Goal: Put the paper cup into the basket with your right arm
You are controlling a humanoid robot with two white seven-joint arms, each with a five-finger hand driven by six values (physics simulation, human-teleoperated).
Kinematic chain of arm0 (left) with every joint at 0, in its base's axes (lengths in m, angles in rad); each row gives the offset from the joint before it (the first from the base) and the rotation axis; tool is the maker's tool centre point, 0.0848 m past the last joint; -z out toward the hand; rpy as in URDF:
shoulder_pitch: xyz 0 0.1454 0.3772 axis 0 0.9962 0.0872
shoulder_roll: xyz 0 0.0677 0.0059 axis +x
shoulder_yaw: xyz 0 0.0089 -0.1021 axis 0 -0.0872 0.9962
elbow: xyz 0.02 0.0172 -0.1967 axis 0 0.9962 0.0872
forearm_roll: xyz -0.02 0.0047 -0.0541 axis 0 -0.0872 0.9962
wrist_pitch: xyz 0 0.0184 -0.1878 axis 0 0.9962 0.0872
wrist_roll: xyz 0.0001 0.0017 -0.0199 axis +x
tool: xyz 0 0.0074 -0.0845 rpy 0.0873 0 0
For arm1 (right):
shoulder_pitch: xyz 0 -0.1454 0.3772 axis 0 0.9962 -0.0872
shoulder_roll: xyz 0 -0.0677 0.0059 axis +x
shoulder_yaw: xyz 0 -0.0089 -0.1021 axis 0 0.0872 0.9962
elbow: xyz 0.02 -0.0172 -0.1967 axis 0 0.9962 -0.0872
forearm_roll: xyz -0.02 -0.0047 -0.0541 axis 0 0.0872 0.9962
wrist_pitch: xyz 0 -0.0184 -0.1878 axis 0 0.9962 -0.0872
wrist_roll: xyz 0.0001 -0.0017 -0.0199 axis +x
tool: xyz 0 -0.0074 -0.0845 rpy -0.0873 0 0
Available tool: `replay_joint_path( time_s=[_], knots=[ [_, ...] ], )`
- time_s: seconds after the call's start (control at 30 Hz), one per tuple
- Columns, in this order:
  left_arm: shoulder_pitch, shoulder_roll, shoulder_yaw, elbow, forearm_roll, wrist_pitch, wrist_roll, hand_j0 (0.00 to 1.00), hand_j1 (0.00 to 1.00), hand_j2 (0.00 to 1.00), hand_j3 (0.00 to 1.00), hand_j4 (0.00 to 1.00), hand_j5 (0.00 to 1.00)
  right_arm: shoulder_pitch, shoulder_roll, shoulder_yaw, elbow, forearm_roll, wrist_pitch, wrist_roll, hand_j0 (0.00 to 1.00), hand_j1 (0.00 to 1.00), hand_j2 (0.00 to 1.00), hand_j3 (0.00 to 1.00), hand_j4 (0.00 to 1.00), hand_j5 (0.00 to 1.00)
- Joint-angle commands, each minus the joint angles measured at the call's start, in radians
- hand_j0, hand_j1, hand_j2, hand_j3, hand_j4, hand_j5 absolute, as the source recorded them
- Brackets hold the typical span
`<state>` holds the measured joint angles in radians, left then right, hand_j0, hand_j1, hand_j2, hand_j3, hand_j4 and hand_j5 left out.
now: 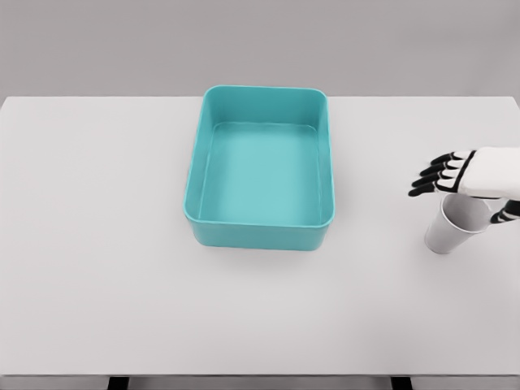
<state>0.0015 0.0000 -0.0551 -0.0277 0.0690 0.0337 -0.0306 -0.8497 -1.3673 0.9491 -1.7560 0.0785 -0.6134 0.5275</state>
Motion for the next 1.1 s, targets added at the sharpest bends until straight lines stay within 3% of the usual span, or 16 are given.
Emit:
replay_joint_path(
  time_s=[0.0, 0.4, 0.67, 0.8, 1.07],
  knots=[
    [0.000, 0.000, 0.000, 0.000, 0.000, 0.000, 0.000, 1.00, 1.00, 1.00, 1.00, 1.00, 1.00, 0.001, -0.016, -0.001, 0.000, -0.006, 0.003, 0.000, 1.00, 1.00, 1.00, 1.00, 1.00, 1.00],
    [0.000, 0.000, 0.000, 0.000, 0.000, 0.000, 0.000, 1.00, 1.00, 1.00, 1.00, 1.00, 1.00, 0.055, -0.013, -0.021, 0.003, -0.013, 0.003, -0.007, 1.00, 1.00, 1.00, 1.00, 1.00, 1.00],
    [0.000, 0.000, 0.000, 0.000, 0.000, 0.000, 0.000, 1.00, 1.00, 1.00, 1.00, 1.00, 1.00, 0.086, -0.013, -0.023, 0.010, -0.068, 0.093, -0.011, 1.00, 1.00, 1.00, 1.00, 1.00, 1.00],
    [0.000, 0.000, 0.000, 0.000, 0.000, 0.000, 0.000, 1.00, 1.00, 1.00, 1.00, 1.00, 1.00, 0.095, -0.009, -0.023, 0.030, -0.124, 0.113, -0.014, 1.00, 1.00, 1.00, 1.00, 1.00, 1.00],
    [0.000, 0.000, 0.000, 0.000, 0.000, 0.000, 0.000, 1.00, 1.00, 1.00, 1.00, 1.00, 1.00, 0.130, 0.005, -0.023, 0.066, -0.128, 0.141, -0.023, 1.00, 1.00, 1.00, 1.00, 1.00, 1.00]
  ],
)
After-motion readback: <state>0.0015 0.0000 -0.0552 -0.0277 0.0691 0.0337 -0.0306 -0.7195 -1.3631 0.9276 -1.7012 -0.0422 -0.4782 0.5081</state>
